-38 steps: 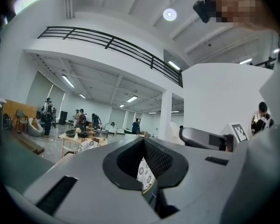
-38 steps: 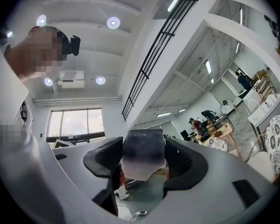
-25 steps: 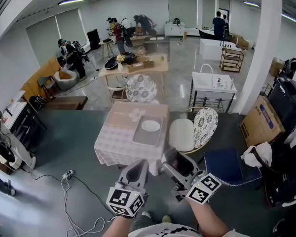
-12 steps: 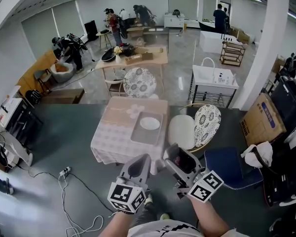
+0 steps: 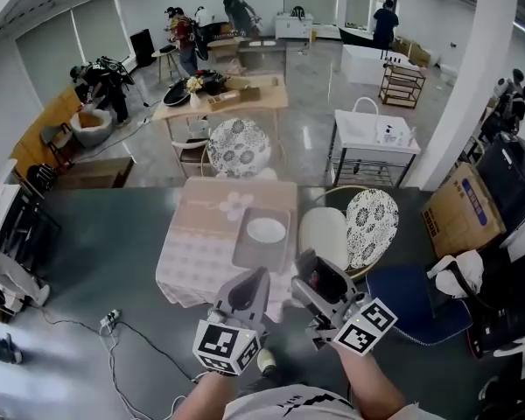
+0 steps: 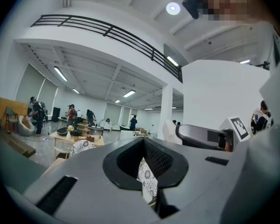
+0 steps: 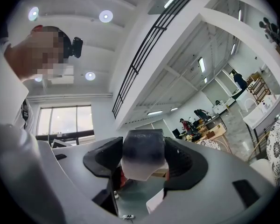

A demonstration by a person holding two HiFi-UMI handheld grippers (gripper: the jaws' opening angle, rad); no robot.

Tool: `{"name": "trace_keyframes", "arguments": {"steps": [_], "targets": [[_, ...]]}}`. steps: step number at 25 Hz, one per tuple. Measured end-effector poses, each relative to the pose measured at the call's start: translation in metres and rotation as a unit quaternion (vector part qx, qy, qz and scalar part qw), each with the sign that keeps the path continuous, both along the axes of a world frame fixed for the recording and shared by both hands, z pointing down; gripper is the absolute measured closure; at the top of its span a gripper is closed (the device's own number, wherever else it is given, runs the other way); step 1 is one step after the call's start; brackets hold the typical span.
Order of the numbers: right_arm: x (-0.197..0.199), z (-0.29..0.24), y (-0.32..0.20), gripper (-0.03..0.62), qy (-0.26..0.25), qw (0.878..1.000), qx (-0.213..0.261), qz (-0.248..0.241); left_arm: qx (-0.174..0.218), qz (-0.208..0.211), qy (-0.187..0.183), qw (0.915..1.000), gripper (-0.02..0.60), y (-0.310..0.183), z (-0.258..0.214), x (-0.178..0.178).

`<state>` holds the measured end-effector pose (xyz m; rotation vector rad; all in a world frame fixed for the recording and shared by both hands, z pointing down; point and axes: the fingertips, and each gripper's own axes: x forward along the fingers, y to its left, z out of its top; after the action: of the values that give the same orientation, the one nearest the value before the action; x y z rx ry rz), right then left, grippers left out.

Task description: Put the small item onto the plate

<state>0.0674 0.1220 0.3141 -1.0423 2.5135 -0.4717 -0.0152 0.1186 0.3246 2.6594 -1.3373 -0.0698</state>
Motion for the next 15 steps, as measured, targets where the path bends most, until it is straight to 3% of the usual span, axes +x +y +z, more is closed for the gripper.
{"name": "trace_keyframes", "arguments": {"steps": [15], "targets": [[-0.023,0.026,-0.094,0.306,0.001,1.000,-0.023,0.019,-0.024,0.023,0.009,0.9994,0.577,-0.099,0.033,-0.023]]}}
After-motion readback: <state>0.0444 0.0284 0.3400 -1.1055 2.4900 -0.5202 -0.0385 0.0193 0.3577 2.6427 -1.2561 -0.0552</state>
